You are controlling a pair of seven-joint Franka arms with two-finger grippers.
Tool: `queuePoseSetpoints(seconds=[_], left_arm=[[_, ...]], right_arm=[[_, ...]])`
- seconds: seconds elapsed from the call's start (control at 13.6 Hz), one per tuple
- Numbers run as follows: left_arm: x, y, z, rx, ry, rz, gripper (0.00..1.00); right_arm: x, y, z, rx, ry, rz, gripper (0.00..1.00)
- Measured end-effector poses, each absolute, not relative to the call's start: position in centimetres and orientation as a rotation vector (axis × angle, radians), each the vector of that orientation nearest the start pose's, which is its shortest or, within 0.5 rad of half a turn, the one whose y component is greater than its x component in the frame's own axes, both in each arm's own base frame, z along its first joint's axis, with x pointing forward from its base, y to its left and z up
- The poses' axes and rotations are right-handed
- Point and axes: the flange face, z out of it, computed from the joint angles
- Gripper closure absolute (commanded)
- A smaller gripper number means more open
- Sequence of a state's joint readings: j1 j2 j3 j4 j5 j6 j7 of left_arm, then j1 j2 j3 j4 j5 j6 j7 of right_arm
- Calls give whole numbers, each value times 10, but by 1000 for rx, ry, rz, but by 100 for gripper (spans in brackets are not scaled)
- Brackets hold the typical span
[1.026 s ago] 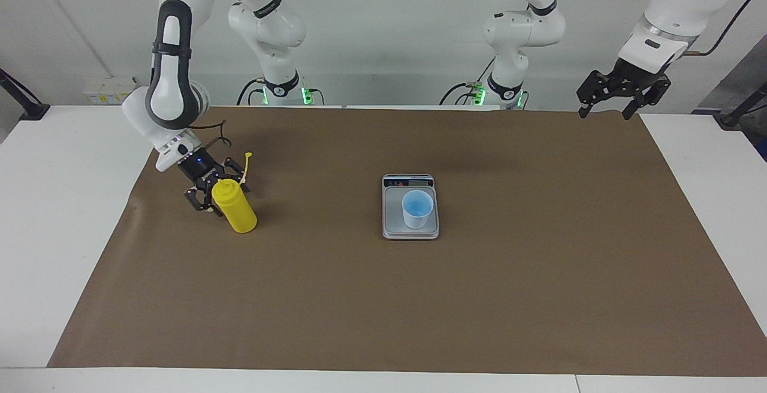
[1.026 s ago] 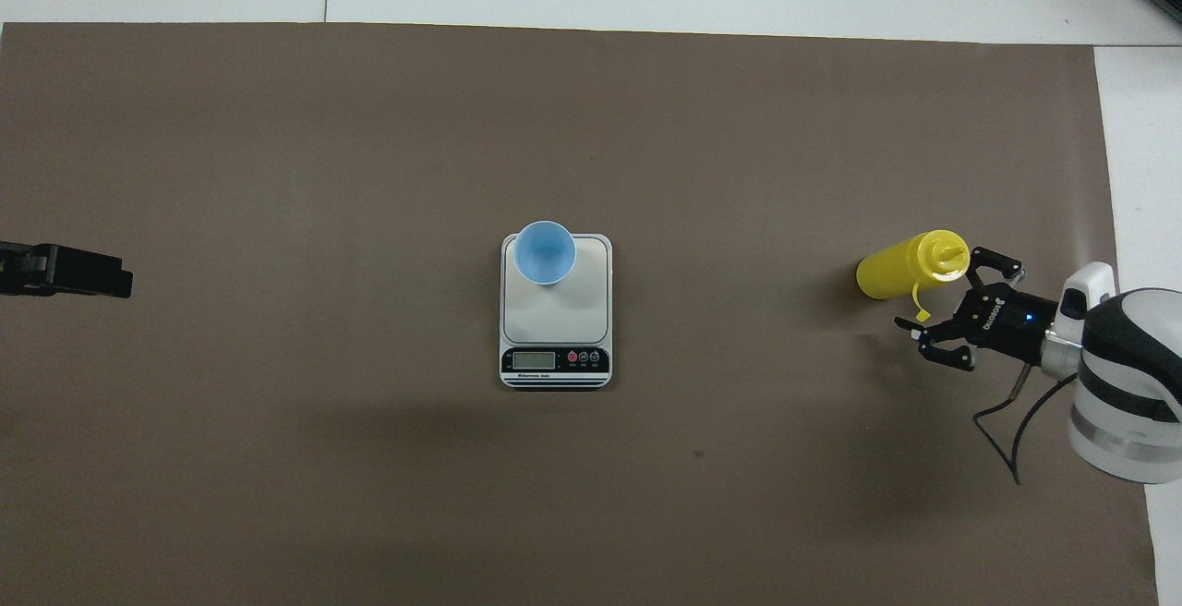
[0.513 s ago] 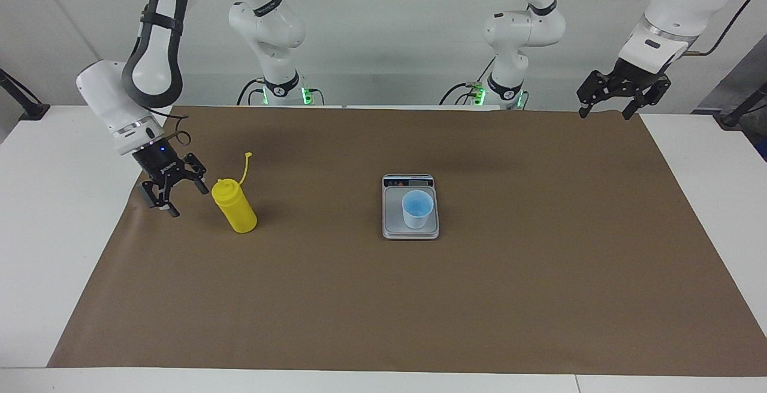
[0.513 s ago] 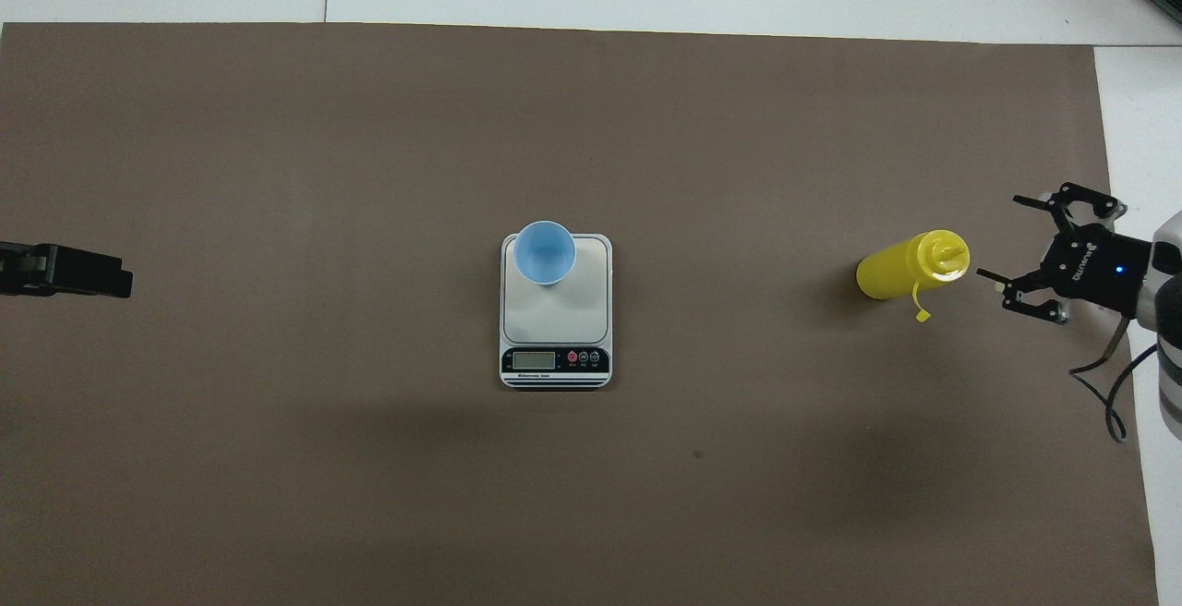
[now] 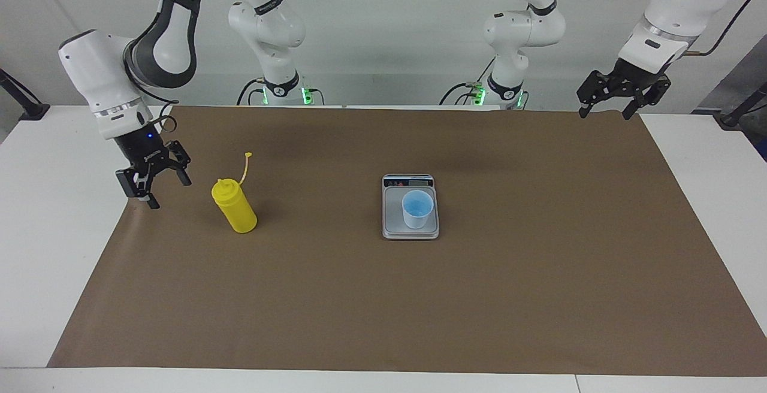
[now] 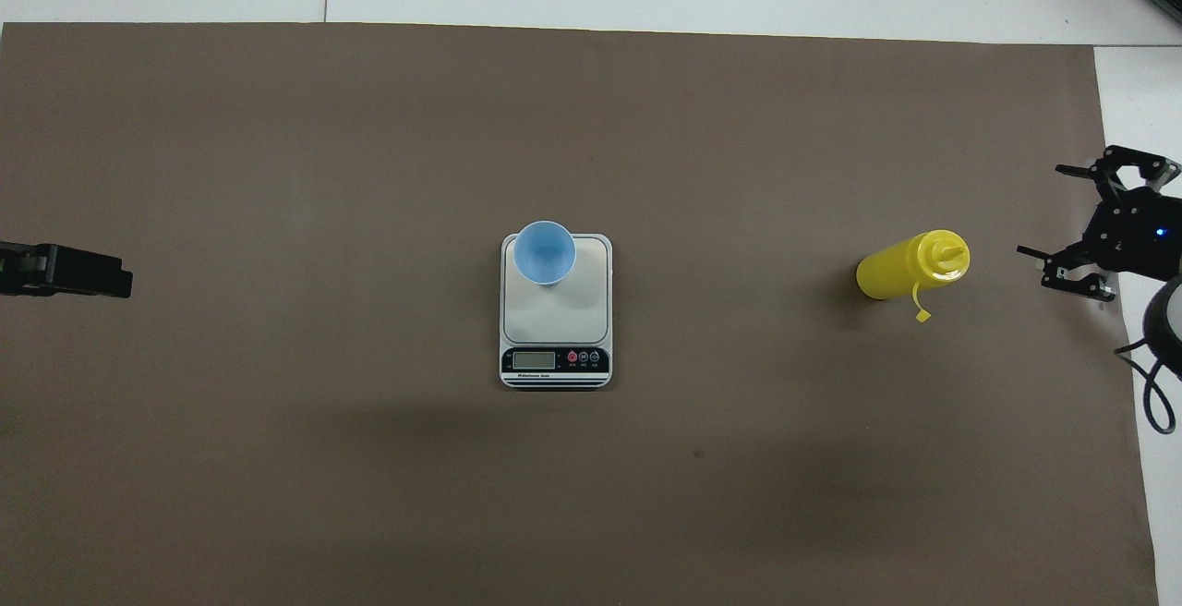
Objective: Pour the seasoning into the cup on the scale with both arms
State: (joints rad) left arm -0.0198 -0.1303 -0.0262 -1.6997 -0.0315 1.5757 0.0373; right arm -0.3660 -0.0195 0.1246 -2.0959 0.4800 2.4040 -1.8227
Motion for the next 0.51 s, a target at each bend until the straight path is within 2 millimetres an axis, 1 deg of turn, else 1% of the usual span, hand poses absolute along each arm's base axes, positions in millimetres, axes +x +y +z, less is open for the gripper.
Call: queuePoseSetpoints(seconds=[0.29, 0.51], left_arm=[[513, -28, 634, -3167, 131, -10, 0], [513, -28, 634, -3167, 131, -10, 0]], right_arm=[[568, -94, 501, -2596, -1735, -671, 0], [575, -64, 515, -2664, -1595, -644, 0]])
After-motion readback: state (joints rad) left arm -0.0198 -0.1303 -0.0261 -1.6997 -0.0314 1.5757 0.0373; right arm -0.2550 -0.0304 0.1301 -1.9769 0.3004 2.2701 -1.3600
